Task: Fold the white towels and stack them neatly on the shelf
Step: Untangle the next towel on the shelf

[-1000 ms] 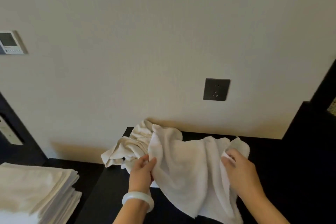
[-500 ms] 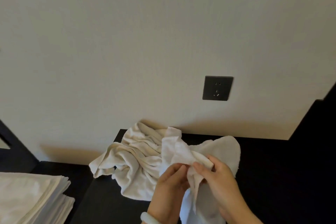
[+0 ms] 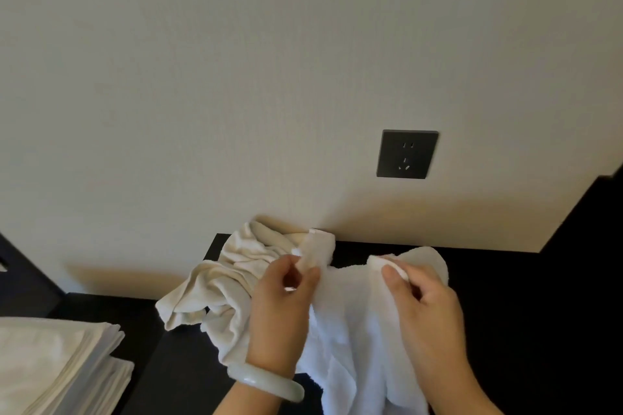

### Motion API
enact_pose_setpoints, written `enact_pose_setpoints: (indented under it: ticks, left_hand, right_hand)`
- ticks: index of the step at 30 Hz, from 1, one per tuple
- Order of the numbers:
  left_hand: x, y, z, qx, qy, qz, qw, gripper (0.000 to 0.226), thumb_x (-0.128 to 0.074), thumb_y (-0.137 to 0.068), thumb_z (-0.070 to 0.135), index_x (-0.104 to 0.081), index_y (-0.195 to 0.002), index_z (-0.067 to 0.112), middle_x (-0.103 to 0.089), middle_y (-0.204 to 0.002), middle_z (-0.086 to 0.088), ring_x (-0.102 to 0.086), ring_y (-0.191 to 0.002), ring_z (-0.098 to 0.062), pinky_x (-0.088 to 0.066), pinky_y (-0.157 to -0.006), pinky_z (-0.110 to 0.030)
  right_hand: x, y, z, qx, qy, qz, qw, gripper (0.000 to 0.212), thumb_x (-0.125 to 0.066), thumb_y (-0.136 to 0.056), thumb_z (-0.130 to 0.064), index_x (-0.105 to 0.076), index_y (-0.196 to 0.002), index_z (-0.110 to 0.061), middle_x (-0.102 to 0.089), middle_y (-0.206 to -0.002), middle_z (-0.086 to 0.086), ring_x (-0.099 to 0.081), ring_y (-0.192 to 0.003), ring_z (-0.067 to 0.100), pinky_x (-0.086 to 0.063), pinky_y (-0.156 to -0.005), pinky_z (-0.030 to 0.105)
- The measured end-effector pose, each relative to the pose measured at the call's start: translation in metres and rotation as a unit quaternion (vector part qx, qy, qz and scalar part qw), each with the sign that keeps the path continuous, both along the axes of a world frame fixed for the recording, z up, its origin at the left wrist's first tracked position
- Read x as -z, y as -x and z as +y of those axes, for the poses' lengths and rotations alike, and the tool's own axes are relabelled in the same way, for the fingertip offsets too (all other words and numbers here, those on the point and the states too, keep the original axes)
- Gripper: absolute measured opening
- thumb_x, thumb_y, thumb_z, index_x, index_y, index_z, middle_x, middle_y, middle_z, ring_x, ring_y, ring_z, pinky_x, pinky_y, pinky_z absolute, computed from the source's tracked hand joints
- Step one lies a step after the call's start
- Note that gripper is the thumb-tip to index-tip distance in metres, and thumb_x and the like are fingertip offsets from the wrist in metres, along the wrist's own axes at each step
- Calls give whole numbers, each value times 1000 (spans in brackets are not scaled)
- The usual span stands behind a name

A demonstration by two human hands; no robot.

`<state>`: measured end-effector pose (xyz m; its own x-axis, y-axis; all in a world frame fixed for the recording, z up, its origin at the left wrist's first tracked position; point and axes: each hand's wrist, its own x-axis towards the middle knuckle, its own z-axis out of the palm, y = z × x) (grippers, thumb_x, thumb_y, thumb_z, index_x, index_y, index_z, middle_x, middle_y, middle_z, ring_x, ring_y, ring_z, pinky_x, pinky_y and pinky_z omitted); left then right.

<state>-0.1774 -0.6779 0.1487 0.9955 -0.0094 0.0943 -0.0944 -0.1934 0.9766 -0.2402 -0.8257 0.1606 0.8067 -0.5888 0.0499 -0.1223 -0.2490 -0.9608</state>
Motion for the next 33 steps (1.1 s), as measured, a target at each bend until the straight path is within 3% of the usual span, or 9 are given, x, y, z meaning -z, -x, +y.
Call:
enact_pose_setpoints:
  ticks: [4,9,12,15,18,22,25,27,33]
  left_hand:
    - [-10,15,-19,97,-68,-37,992,7,-67,-89,25,-68,-85,30,-67,-80,6,-63,-77,-7,-53,-74,-27]
    - [-14,19,-19,82,-89,-105,987,25,-65,-91,18,-63,-77,38,-62,-82,12,-61,-80,-3,-46,-71,-13]
    - [-15,23,-22,95,-113,-179,973,21,-60,-95,14,-67,-81,29,-55,-78,12,-58,-81,-4,-42,-68,-8]
    - [-18,26,-24,119,-152,-236,952,32,-44,-93,32,-71,-88,16,-50,-81,13,-55,-81,-1,-39,-67,-4]
    - [-22,25,-22,145,-150,-248,946,33,-41,-93,31,-68,-86,13,-46,-82,15,-52,-82,6,-37,-67,-2]
    - [-23,23,-18,164,-177,-260,935,40,-37,-91,34,-67,-96,8,-43,-82,21,-49,-81,10,-37,-69,-4]
    - [-22,20,-15,140,-196,-306,921,29,-44,-92,27,-71,-92,16,-53,-81,5,-52,-75,-2,-41,-64,-8]
    - [-19,19,-14,118,-177,-308,927,23,-51,-93,27,-73,-96,19,-56,-84,7,-55,-76,-1,-44,-66,-9]
    - [-18,21,-14,107,-143,-283,942,9,-63,-90,17,-65,-95,24,-57,-86,14,-58,-80,-1,-45,-69,-10]
  right_hand:
    - [-9,-1,17,-78,-7,-5,997,25,-66,-91,-18,-68,-112,-31,-71,-99,-11,-66,-91,-1,-54,-80,17]
    - [-13,4,13,-82,19,-21,996,32,-68,-89,-14,-67,-108,-40,-72,-89,-15,-65,-85,-4,-54,-78,14]
    - [-15,6,11,-77,56,-30,995,34,-70,-87,-13,-68,-110,-38,-68,-85,-20,-65,-81,-2,-53,-72,11]
    - [-17,8,14,-100,92,-52,989,44,-70,-86,-7,-63,-107,-45,-63,-96,-28,-64,-85,-4,-49,-70,6]
    - [-16,9,12,-113,110,-65,985,44,-70,-86,-6,-65,-109,-44,-65,-96,-25,-65,-86,0,-52,-72,11]
    - [-14,8,5,-131,32,-48,990,36,-70,-86,-5,-71,-105,-36,-72,-87,-15,-70,-79,7,-56,-75,19]
    - [-19,8,1,-160,-39,-40,985,33,-67,-87,0,-71,-104,-29,-75,-83,-5,-72,-76,12,-56,-74,20]
    - [-21,8,-2,-175,-49,-35,983,34,-65,-88,3,-71,-107,-24,-76,-86,-2,-73,-78,15,-57,-77,24]
    - [-37,8,-3,-146,28,-67,987,19,-68,-88,-4,-73,-93,-22,-75,-75,-1,-73,-71,13,-59,-79,33]
